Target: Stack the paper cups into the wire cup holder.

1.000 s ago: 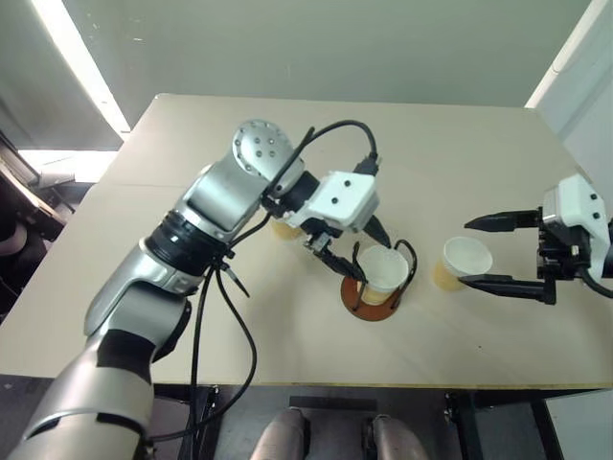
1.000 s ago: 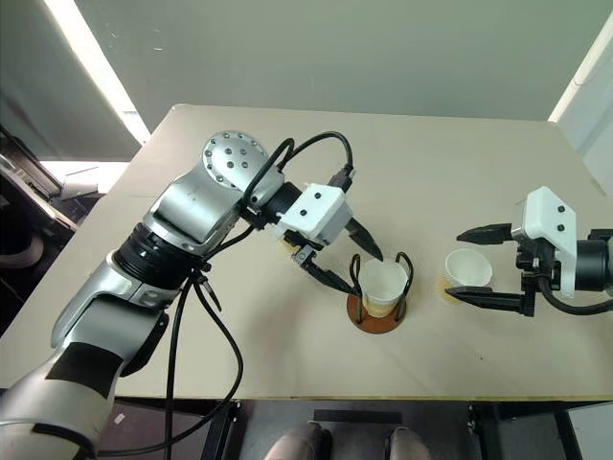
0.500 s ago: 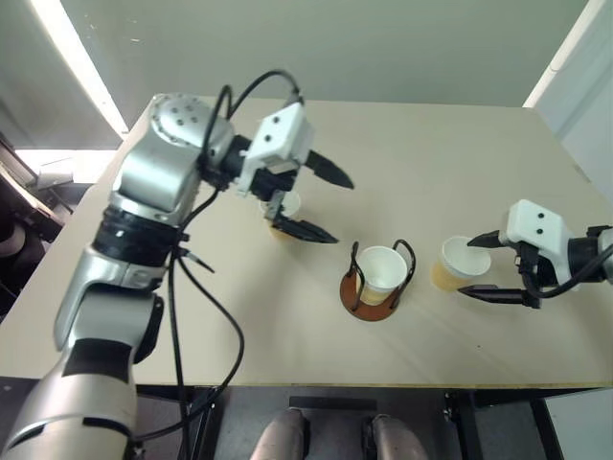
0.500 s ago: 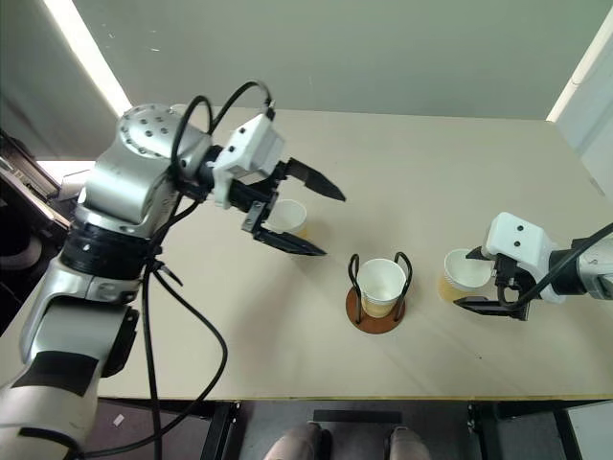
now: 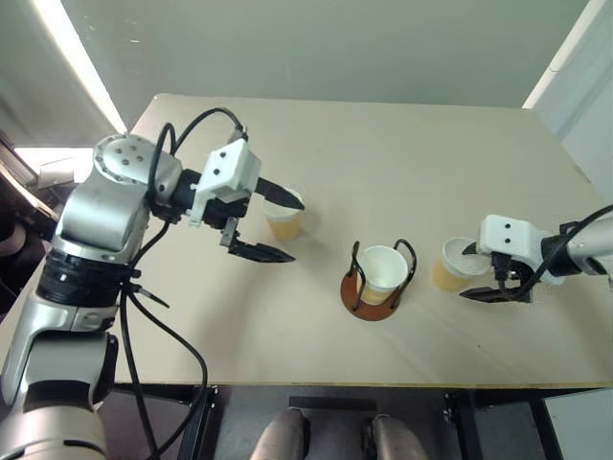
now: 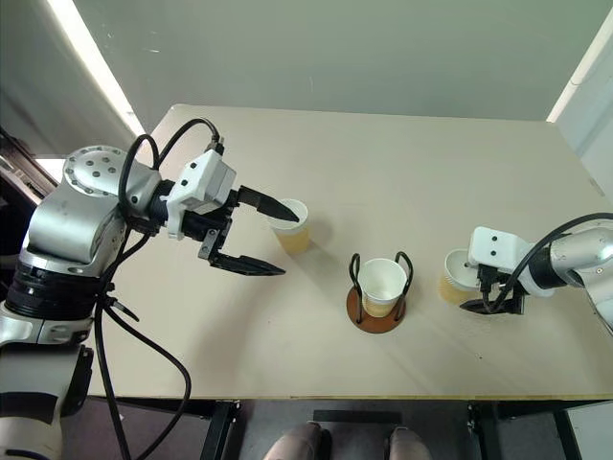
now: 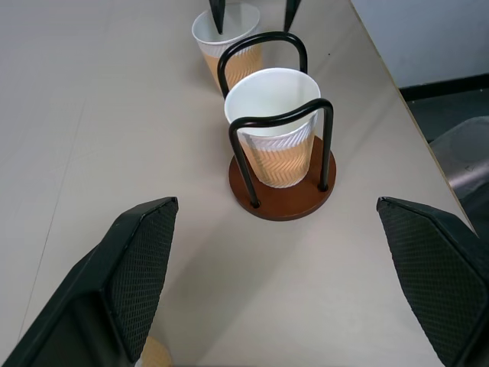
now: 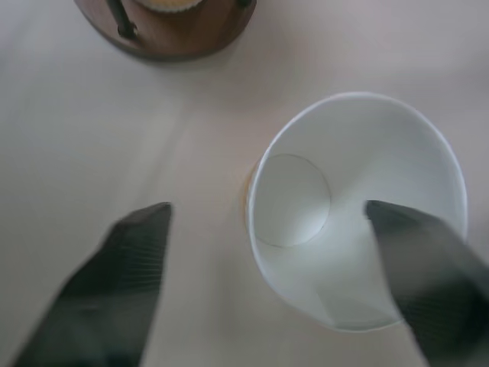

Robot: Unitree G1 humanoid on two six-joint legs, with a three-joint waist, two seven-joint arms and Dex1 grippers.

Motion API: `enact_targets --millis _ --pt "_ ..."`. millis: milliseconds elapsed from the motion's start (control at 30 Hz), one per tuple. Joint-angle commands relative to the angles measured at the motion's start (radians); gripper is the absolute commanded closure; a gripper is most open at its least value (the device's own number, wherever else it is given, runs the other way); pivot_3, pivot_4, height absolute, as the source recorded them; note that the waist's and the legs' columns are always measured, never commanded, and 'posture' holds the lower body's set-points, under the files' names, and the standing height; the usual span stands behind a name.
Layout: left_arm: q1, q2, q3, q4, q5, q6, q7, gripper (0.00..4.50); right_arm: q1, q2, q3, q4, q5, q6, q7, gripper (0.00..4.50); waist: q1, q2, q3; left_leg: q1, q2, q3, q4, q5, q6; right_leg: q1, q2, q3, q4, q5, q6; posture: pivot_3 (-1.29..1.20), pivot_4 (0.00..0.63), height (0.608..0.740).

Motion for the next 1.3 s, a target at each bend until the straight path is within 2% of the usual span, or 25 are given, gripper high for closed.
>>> enact_targets --millis 33,267,300,433,567,633,700,800,967,1133,1300 --pt "0.006 0.016 0.038 -0.045 -0.017 0.004 0.006 0.00 -0.020 0.010 0.006 -0.010 -0.034 -0.032 0.018 1.71 -0.001 0.000 0.000 0.000 0.000 0.000 0.000 0.000 0.000 0.000 0.000 0.000 0.000 0.000 0.000 0.00 0.150 0.740" --pt "0.013 0.023 0.032 -0.047 -0.014 -0.005 -0.007 0.00 -0.016 0.020 0.020 -0.053 -0.084 -0.071 0.033 4.27 -0.001 0.000 0.000 0.000 0.000 0.000 0.000 0.000 0.000 0.000 0.000 0.000 0.000 0.000 0.000 0.00 0.150 0.740" --pt "0.013 0.023 0.031 -0.046 -0.015 -0.007 -0.009 0.00 -0.014 0.022 0.024 -0.058 -0.092 -0.075 0.033 4.48 -0.002 0.000 0.000 0.000 0.000 0.000 0.000 0.000 0.000 0.000 0.000 0.000 0.000 0.000 0.000 0.00 0.150 0.740" --pt "0.017 0.028 0.036 -0.037 -0.016 -0.019 -0.023 0.00 -0.013 0.027 0.024 -0.061 -0.117 -0.090 0.036 4.48 -0.002 0.000 0.000 0.000 0.000 0.000 0.000 0.000 0.000 0.000 0.000 0.000 0.000 0.000 0.000 0.00 0.150 0.740" --pt "0.028 0.041 0.046 -0.021 -0.015 -0.042 -0.040 0.00 -0.053 0.016 -0.029 -0.061 -0.078 -0.072 0.068 4.48 -0.002 0.000 0.000 0.000 0.000 0.000 0.000 0.000 0.000 0.000 0.000 0.000 0.000 0.000 0.000 0.00 0.150 0.740" --pt "0.041 0.060 0.056 -0.016 -0.019 -0.050 -0.053 0.00 -0.116 -0.005 -0.081 -0.059 -0.019 -0.036 0.108 4.48 -0.005 0.000 0.000 0.000 0.000 0.000 0.000 0.000 0.000 0.000 0.000 0.000 0.000 0.000 0.000 0.00 0.150 0.740" --pt "0.061 0.079 0.076 -0.018 -0.032 -0.048 -0.063 0.00 -0.261 -0.010 -0.120 -0.069 0.070 0.055 0.162 4.48 -0.010 0.002 0.001 0.000 0.000 0.000 0.000 0.000 0.000 -0.001 0.000 0.001 0.000 0.000 0.000 0.00 0.150 0.740" --pt "0.081 0.088 0.087 -0.016 -0.034 -0.056 -0.056 0.00 -0.440 -0.002 -0.092 -0.114 0.129 0.129 0.220 4.48 -0.015 0.001 0.000 -0.001 0.000 0.001 -0.002 0.000 -0.001 -0.003 0.000 0.001 0.000 0.000 -0.001 0.00 0.150 0.740" --pt "0.090 0.086 0.084 -0.020 -0.033 -0.057 -0.046 0.00 -0.609 0.080 -0.020 -0.219 0.202 0.246 0.235 4.48 -0.018 0.000 0.000 -0.001 0.000 -0.001 -0.005 0.000 -0.001 -0.002 0.001 -0.001 -0.001 -0.002 -0.003 0.00 0.150 0.740" --pt "0.087 0.076 0.078 -0.029 -0.035 -0.050 -0.040 0.00 -0.602 0.138 0.044 -0.286 0.205 0.273 0.214 4.48 -0.017 0.000 0.000 -0.001 0.000 -0.002 -0.004 0.001 -0.001 -0.002 0.000 -0.001 -0.002 -0.002 -0.003 0.00 0.150 0.740" --pt "0.094 0.074 0.081 -0.035 -0.037 -0.048 -0.036 0.00 -0.562 0.136 0.086 -0.296 0.164 0.222 0.218 4.48 -0.017 0.000 0.000 -0.001 0.000 -0.001 -0.003 0.001 -0.001 -0.002 0.000 0.000 -0.002 -0.002 -0.003 0.00 0.150 0.740"
